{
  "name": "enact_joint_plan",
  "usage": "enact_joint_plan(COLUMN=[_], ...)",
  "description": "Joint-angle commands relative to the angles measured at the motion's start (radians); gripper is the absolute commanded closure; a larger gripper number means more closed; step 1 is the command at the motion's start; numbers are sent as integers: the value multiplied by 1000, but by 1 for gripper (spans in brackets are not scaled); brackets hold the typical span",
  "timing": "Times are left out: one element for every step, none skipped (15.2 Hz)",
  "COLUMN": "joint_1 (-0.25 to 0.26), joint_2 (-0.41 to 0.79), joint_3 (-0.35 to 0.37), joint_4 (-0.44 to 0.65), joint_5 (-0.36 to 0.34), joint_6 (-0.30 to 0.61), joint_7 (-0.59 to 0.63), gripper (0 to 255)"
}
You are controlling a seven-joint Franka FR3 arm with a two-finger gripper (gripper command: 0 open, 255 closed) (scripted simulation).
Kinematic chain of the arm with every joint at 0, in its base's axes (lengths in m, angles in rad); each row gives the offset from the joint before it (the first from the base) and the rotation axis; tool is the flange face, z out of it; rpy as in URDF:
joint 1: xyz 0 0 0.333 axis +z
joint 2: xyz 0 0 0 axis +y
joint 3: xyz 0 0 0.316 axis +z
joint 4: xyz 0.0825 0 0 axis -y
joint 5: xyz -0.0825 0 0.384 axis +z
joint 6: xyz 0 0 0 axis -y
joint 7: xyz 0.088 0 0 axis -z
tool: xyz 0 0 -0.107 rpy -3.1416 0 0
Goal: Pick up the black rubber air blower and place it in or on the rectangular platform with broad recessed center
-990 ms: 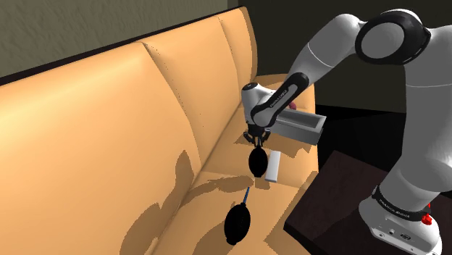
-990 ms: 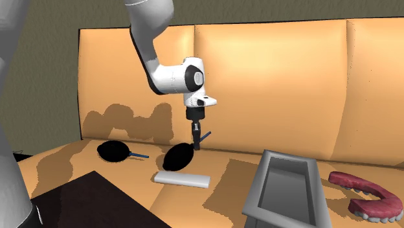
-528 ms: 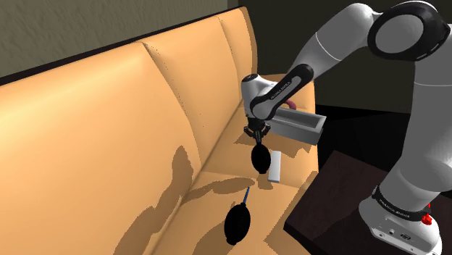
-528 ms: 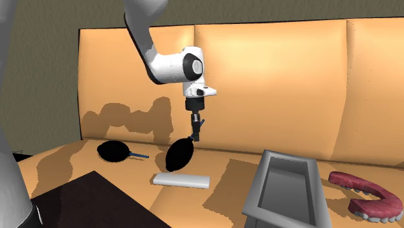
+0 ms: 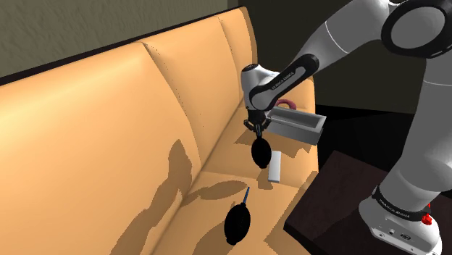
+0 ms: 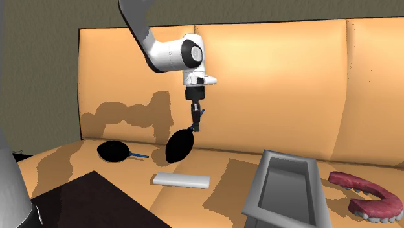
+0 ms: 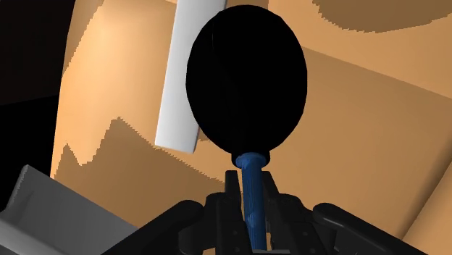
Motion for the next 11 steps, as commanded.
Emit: enact_joint_plan(joint_1=[-1, -2, -3, -4, -4, -18, -33, -47, -61, -74, -88], joint_2=[-17, -26, -35, -43, -51, -52, -52, -51, -50, -47, -44], joint_3=[3, 4, 5, 6, 7, -2, -11, -21, -30, -40, -49], joint_4=[8, 11, 15, 18, 22, 20, 19, 19, 21, 23, 27], joint_5=[8, 12, 16, 20, 24, 23, 22, 21, 21, 20, 19], joint_6=[-25, -36, -48, -59, -70, -66, -62, -59, -56, -53, -51], joint_7=[-7, -11, -14, -18, -21, -44, -66, -89, -112, -134, -157], gripper=[255, 255, 255, 255, 255, 255, 255, 255, 255, 255, 255])
